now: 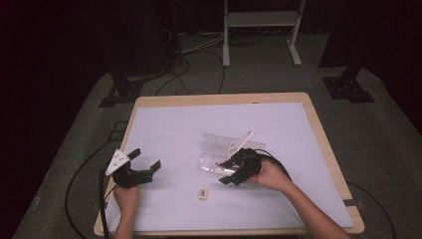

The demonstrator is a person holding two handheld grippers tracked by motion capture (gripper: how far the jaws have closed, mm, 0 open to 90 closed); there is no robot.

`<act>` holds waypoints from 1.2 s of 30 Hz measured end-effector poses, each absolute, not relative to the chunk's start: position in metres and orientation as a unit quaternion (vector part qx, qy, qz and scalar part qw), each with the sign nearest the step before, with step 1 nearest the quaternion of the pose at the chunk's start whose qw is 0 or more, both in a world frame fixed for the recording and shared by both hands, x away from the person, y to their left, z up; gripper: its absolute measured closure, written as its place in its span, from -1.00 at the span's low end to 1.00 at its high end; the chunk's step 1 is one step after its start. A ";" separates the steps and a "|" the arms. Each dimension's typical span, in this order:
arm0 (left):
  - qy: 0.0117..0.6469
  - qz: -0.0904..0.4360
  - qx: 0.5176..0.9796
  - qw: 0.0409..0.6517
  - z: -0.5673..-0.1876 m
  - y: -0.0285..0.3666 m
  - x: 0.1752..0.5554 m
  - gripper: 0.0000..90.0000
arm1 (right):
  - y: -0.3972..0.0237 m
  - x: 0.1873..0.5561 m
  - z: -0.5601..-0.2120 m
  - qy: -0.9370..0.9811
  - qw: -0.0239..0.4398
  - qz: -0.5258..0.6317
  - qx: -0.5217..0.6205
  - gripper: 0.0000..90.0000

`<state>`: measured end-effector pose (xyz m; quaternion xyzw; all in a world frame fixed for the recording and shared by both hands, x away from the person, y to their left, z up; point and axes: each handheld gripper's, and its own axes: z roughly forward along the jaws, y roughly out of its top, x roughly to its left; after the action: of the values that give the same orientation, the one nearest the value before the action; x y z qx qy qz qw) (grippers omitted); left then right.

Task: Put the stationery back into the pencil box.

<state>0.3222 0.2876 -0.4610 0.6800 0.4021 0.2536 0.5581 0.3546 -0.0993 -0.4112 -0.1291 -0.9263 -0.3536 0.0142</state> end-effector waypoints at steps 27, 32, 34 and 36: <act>0.402 0.253 0.681 0.557 -0.461 0.288 0.322 -1.00 | -0.074 0.339 -0.416 -0.930 0.019 -0.351 -0.106 -0.41; 0.400 0.254 0.682 0.557 -0.461 0.288 0.322 -1.00 | -0.069 0.337 -0.418 -0.931 0.021 -0.349 -0.102 -0.40; 0.401 0.254 0.681 0.557 -0.461 0.288 0.322 -1.00 | -0.067 0.337 -0.418 -0.931 0.021 -0.350 -0.099 -0.40; 0.400 0.254 0.681 0.557 -0.461 0.288 0.322 -1.00 | -0.064 0.336 -0.419 -0.932 0.022 -0.349 -0.097 -0.39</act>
<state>0.3223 0.2882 -0.4609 0.6815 0.4003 0.2544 0.5574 0.3359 -0.0642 -0.4194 -0.0965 -0.9319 -0.3488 0.0225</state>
